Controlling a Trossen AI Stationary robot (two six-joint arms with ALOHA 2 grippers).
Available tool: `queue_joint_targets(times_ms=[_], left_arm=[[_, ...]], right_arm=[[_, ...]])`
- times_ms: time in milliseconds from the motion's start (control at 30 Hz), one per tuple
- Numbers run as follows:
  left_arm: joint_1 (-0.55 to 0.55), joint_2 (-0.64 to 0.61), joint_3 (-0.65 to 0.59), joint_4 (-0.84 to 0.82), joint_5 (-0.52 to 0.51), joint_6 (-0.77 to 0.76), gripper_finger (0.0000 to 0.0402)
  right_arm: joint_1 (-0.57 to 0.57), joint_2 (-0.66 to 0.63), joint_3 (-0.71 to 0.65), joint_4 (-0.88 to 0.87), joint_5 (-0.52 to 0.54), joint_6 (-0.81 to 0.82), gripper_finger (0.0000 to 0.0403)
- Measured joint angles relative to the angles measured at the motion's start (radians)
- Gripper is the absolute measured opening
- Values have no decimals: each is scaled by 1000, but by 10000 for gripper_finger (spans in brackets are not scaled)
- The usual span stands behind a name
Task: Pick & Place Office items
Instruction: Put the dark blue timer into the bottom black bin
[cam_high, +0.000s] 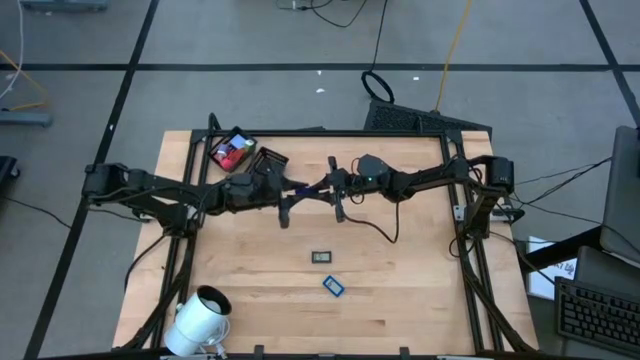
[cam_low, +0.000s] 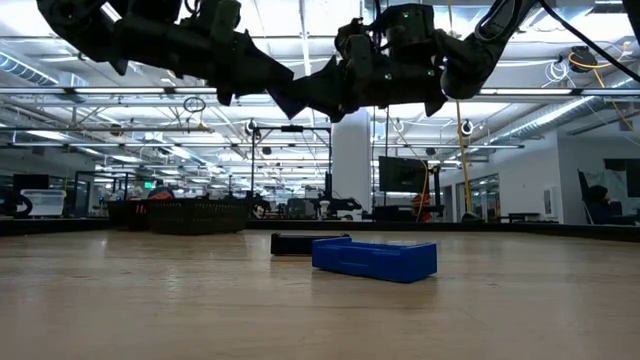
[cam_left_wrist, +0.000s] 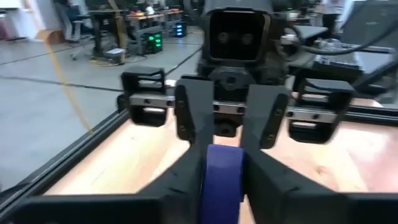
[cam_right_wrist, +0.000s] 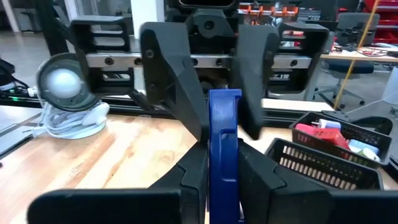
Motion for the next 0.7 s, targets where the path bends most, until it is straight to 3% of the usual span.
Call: queue_joint_targets(times_ms=[100,233,400,700], left_arm=[[-2,-3,0,-4,40,18,65],[1,-37,0,-27,39,43,65],[9,-138,-2,-89,0,62,64],[10,-361,0,-431,-322,15,63]], right_arm=[[0,0,0,1,-20,0,51],[1,0,2,9,4,50,69],[-3,-2,3,4,13,94,130],[-15,-18,-1,-38,5,120,238]])
